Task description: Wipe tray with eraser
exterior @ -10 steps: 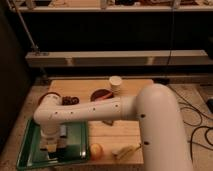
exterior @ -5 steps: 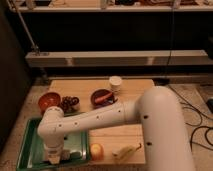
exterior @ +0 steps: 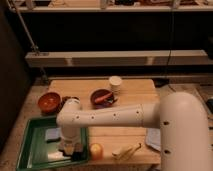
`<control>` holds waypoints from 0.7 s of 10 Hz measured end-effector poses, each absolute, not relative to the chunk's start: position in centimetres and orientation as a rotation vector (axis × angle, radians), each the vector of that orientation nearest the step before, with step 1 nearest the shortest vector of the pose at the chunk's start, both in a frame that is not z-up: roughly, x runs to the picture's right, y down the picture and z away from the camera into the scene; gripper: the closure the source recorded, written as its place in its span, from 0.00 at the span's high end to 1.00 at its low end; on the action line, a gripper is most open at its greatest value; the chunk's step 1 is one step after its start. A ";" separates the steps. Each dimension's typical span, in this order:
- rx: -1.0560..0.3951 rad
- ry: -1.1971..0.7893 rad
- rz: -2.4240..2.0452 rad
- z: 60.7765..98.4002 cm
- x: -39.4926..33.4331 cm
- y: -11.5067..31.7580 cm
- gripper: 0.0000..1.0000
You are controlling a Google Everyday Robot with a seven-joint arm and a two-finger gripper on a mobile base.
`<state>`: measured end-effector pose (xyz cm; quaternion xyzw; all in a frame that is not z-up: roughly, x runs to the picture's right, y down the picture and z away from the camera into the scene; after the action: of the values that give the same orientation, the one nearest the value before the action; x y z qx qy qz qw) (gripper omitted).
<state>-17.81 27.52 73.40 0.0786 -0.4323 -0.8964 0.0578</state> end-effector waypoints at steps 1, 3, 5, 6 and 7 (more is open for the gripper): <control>0.236 -1.308 -2.721 73.6 -17.5 26.9 0.00; 0.251 -1.311 -2.738 73.8 -18.5 26.0 0.00; 0.280 -1.321 -2.762 73.7 -21.2 25.4 0.00; 0.298 -1.329 -2.777 73.6 -22.9 25.4 0.00; 0.327 -1.341 -2.804 73.1 -25.2 25.5 0.00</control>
<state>-25.21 25.50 73.14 0.1045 -0.4292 -0.8971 0.0083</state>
